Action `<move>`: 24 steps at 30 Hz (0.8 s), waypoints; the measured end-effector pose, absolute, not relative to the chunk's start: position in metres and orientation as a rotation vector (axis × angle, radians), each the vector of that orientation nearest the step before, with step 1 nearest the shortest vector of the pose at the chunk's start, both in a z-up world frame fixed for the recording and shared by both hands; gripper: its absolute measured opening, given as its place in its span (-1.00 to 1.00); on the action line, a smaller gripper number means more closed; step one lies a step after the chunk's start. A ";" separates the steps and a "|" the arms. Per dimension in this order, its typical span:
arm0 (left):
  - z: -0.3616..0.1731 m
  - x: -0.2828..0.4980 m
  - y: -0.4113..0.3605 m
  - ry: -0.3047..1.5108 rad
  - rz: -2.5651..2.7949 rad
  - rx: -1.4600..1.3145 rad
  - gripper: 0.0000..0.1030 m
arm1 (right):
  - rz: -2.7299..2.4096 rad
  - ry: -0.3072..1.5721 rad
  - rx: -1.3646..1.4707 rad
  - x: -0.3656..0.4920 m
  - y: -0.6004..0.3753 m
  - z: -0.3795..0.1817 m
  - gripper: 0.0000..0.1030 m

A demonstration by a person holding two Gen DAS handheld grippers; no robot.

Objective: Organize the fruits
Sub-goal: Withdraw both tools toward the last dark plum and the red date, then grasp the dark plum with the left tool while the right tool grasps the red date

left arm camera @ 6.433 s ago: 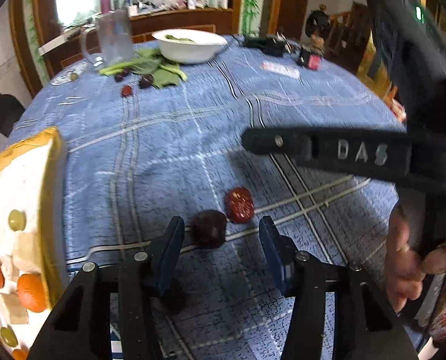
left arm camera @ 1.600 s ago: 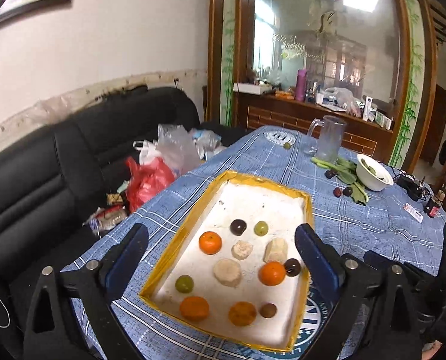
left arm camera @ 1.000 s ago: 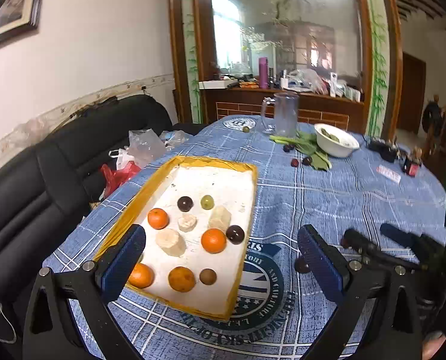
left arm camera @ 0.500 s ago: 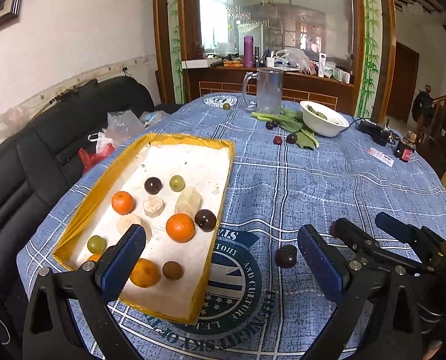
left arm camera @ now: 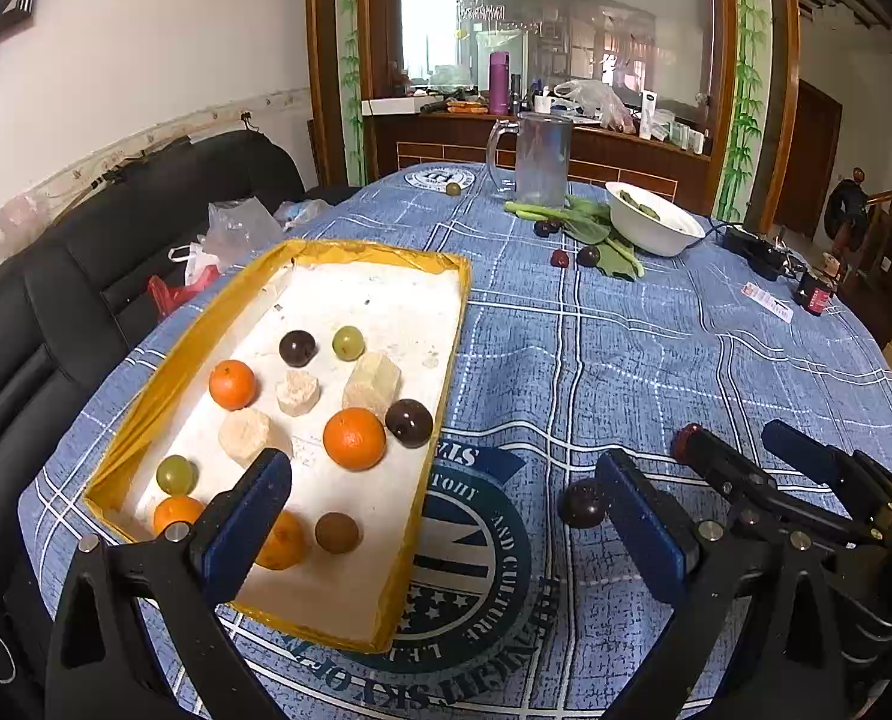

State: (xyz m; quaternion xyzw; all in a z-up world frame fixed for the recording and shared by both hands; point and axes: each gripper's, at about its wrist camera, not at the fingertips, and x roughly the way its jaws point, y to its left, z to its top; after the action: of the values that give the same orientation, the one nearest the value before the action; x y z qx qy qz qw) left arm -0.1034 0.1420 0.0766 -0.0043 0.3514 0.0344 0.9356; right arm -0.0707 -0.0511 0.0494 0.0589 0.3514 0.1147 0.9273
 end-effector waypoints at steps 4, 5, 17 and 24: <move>0.075 -0.104 0.143 0.728 0.066 -0.021 0.96 | 0.232 0.721 0.120 -0.070 -0.051 0.049 0.42; 0.075 -0.104 0.144 0.729 0.066 -0.022 0.96 | 0.231 0.722 0.121 -0.070 -0.052 0.049 0.43; 0.082 -0.101 0.163 0.727 0.074 -0.051 0.96 | 0.213 0.733 0.275 -0.056 -0.093 0.069 0.44; 0.077 -0.094 0.182 0.743 0.061 -0.102 0.96 | 0.232 0.841 0.303 -0.026 -0.108 0.053 0.44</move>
State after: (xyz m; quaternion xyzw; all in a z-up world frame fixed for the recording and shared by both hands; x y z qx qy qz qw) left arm -0.0941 0.1818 0.0773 -0.0497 0.3629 0.0296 0.9300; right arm -0.0258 -0.1082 0.0526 0.1463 0.4059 0.1121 0.8952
